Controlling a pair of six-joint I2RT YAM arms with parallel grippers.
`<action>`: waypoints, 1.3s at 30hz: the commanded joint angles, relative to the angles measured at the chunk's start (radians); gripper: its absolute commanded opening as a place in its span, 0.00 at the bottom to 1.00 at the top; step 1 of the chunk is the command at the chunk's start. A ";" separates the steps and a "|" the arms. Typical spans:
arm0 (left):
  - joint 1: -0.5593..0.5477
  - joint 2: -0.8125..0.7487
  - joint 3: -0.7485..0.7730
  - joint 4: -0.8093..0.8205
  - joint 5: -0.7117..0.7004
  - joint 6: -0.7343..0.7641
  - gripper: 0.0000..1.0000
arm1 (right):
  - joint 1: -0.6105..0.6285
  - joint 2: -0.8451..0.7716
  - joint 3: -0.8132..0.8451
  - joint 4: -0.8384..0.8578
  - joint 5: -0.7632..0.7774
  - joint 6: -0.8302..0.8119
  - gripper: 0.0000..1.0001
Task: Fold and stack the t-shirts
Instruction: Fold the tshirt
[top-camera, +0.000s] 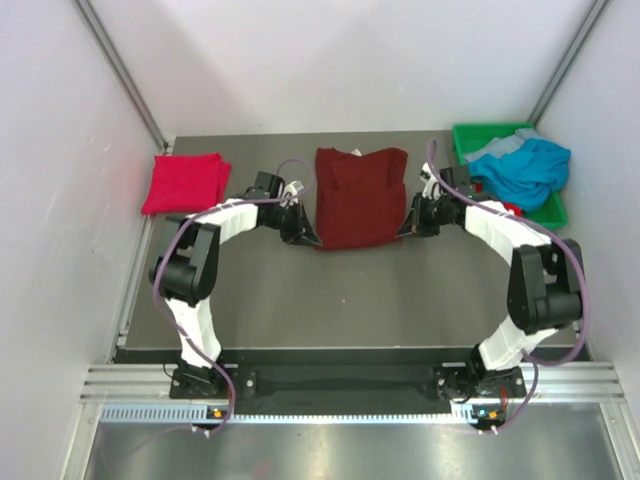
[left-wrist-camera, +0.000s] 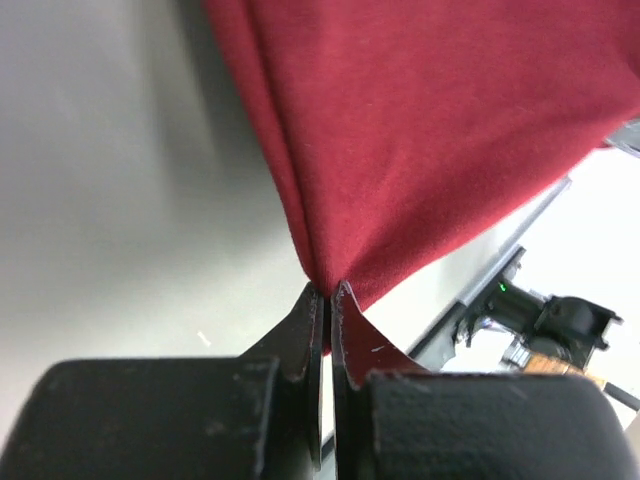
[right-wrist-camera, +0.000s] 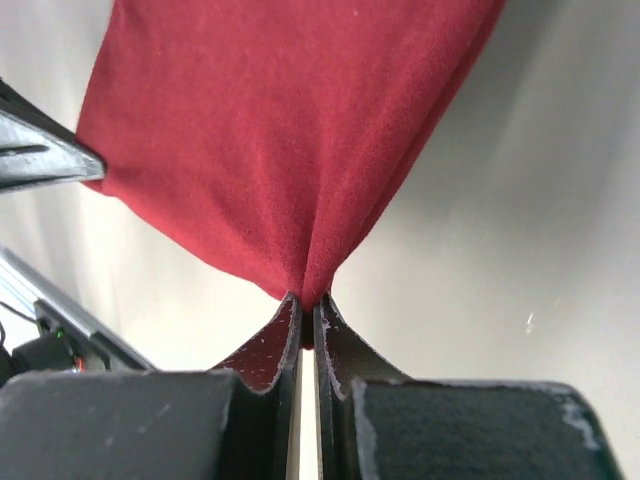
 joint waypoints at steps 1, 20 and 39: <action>-0.011 -0.160 -0.062 0.055 0.036 -0.013 0.00 | 0.011 -0.126 -0.052 -0.033 -0.009 -0.030 0.00; -0.058 -0.492 -0.175 0.020 -0.025 0.068 0.00 | 0.009 -0.390 -0.069 -0.108 -0.023 -0.056 0.00; 0.020 0.060 0.367 0.073 -0.082 0.134 0.00 | -0.009 0.153 0.459 0.017 0.009 -0.102 0.00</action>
